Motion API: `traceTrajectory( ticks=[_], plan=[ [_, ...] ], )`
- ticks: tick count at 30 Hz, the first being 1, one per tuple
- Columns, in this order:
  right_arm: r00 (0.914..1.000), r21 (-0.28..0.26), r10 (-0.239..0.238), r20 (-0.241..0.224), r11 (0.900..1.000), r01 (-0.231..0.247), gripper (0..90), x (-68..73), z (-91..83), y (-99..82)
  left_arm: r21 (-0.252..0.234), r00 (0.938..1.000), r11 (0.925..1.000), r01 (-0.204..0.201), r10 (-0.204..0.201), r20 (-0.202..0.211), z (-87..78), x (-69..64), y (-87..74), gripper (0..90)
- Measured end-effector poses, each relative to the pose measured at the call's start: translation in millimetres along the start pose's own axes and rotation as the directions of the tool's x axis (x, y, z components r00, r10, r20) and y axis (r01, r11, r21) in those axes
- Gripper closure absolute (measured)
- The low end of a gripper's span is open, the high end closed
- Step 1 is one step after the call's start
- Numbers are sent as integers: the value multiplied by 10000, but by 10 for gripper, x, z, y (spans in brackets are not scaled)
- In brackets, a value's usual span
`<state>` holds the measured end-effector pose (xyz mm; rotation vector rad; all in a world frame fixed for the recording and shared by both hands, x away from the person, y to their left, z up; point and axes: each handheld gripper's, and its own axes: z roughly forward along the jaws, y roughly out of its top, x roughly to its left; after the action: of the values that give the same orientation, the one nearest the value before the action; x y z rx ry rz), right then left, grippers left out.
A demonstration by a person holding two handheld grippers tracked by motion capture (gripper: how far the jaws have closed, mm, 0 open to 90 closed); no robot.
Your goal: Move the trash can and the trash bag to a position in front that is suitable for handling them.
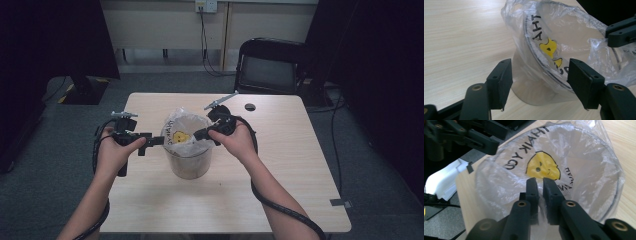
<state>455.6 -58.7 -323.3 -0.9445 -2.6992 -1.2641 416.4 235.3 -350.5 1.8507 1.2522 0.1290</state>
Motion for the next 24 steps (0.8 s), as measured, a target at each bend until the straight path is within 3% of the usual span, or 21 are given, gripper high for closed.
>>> traceTrajectory(
  ticks=[6, 13, 24],
  plan=[
    [9991, -330, -424, -17, 9986, 424, 870, 129, -179, -59, 75, 9999, 9999, -138, 139, -98, 22, -68, 10, 368],
    [9959, -765, -864, -276, 9935, 840, 833, 274, -270, -220, 233, 9996, 9995, -198, 203, -192, 78, -132, -26, 369],
    [9939, -86, -1004, -452, 9949, 1001, 863, 313, -146, -509, 380, 9990, 9986, -367, 377, -256, 91, -185, -63, 370]
  ],
)
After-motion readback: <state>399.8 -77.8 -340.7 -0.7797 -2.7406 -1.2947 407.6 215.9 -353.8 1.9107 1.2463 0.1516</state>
